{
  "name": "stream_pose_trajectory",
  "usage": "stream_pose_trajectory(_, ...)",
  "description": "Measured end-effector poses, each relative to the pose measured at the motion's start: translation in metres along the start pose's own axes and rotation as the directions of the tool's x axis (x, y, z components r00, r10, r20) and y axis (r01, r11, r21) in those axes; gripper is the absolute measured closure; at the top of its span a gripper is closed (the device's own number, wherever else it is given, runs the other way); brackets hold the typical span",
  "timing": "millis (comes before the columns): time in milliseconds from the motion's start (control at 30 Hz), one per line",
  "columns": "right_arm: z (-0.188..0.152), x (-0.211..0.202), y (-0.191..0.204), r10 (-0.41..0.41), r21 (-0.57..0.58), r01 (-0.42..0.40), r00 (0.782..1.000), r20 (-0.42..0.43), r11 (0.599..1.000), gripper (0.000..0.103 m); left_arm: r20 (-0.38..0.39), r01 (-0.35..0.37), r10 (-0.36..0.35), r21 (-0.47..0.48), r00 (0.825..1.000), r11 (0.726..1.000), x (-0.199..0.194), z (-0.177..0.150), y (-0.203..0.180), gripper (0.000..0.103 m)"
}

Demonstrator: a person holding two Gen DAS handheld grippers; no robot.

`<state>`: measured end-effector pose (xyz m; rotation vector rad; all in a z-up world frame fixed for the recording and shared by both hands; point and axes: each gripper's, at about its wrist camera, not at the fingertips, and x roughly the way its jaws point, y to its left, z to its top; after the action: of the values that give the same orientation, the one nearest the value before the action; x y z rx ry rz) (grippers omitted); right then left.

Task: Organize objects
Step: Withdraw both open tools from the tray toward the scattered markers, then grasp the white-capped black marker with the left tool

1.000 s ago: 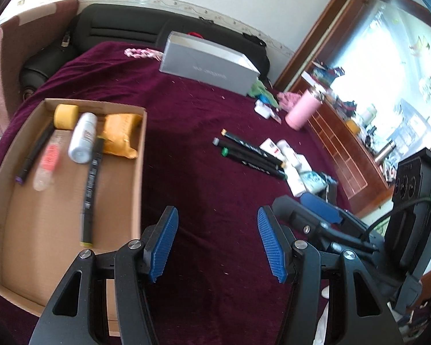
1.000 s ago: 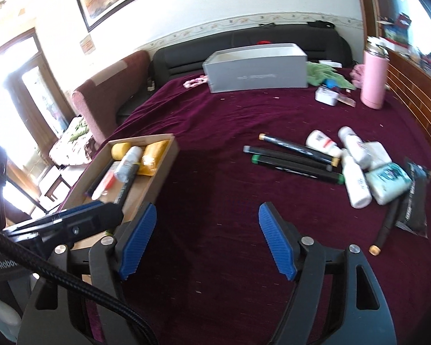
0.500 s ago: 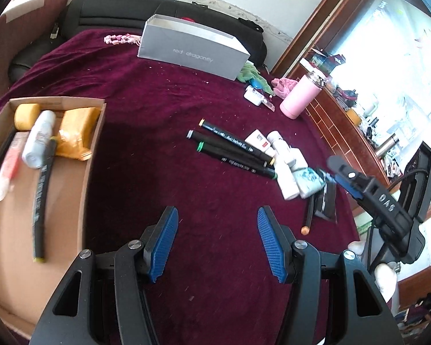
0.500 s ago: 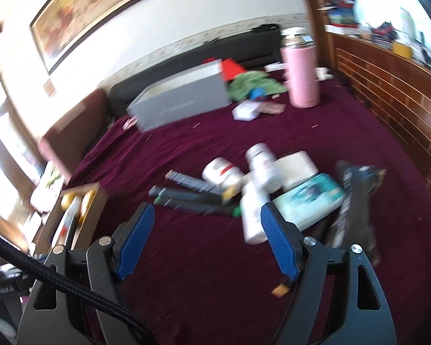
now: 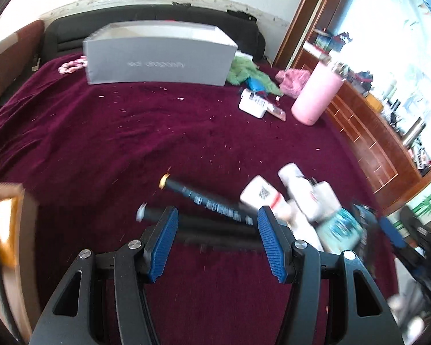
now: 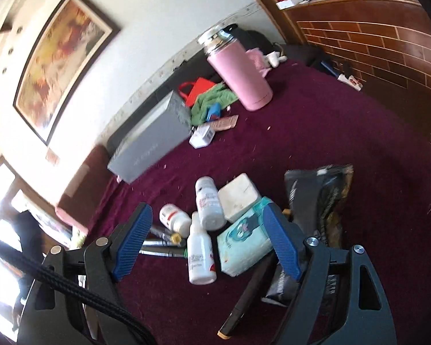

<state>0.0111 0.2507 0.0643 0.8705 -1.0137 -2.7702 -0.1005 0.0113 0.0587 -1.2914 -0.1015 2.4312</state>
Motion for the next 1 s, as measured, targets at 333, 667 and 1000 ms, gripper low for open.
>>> stream_pose_trajectory(333,0.002,0.001,-0.004,-0.021,0.007,0.021,1.000,-0.003,1.000,0.022,-0.233,0.120,-0.115,0.009,0.966,0.993,0.052,-0.004,-0.009,0.048)
stream_pose_trajectory(667,-0.002,0.009,-0.006,-0.031,0.005,0.031,0.999,-0.038,1.000,0.022,-0.291,0.272,-0.252,0.028,0.923,0.962,-0.009,-0.072,0.007,0.047)
stream_pose_trajectory(1000,-0.003,0.014,-0.009,-0.042,0.014,0.043,0.997,-0.057,0.999,0.022,-0.191,0.178,-0.117,0.342,0.975,0.923,-0.036,-0.116,-0.006,0.046)
